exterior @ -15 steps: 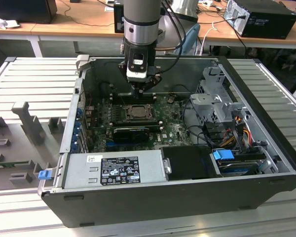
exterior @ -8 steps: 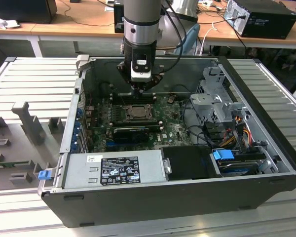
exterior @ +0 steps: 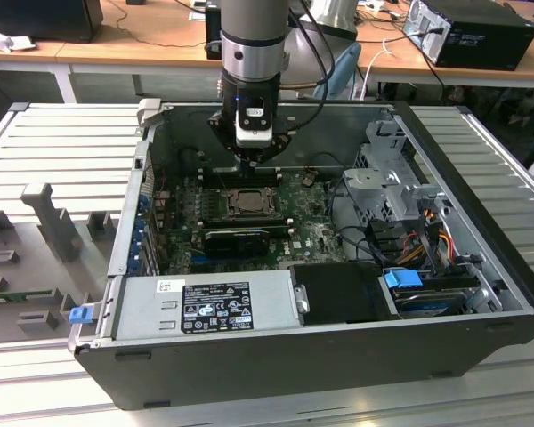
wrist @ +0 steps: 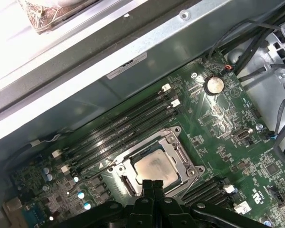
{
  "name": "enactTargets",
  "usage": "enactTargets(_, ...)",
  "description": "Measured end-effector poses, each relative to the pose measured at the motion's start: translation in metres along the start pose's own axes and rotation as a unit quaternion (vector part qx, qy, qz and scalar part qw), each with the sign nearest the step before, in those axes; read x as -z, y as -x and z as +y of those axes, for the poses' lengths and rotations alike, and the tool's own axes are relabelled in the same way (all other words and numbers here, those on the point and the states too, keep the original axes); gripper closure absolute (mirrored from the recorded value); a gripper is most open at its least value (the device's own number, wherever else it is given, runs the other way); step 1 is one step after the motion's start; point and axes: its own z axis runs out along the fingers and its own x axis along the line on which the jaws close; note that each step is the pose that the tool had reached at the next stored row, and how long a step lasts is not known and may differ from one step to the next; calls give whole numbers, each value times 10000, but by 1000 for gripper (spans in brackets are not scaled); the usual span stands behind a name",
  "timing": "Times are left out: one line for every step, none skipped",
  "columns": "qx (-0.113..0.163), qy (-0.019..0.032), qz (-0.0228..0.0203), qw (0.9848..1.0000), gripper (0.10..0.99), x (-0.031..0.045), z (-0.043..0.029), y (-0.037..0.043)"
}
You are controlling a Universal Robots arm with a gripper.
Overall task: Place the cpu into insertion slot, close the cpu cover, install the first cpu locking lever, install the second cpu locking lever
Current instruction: 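Install the first cpu locking lever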
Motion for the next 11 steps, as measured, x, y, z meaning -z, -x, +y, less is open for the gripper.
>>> enactTargets(23, 0, 1, 10000, 980, -1, -1, -2)
enactTargets(72, -1, 3, 10000, 980, -1, -2, -2)
enactTargets(189, -4, 8, 9998, 980, -1, -2, -3)
enactTargets(329, -6, 14, 9995, 980, -2, -2, -3)
enactTargets(438, -8, 18, 9990, 980, -2, -2, -2)
enactTargets(533, -10, 22, 9986, 980, -2, -2, -2)
enactTargets(670, -13, 27, 9978, 980, -3, -2, -2)
enactTargets(789, -15, 32, 9969, 980, -3, -2, -2)
enactTargets(889, -17, 35, 9960, 980, -3, -2, -2)
enactTargets(988, -19, 39, 9951, 980, -3, -2, -2)
enactTargets(1091, -21, 43, 9940, 980, -3, -2, -2)
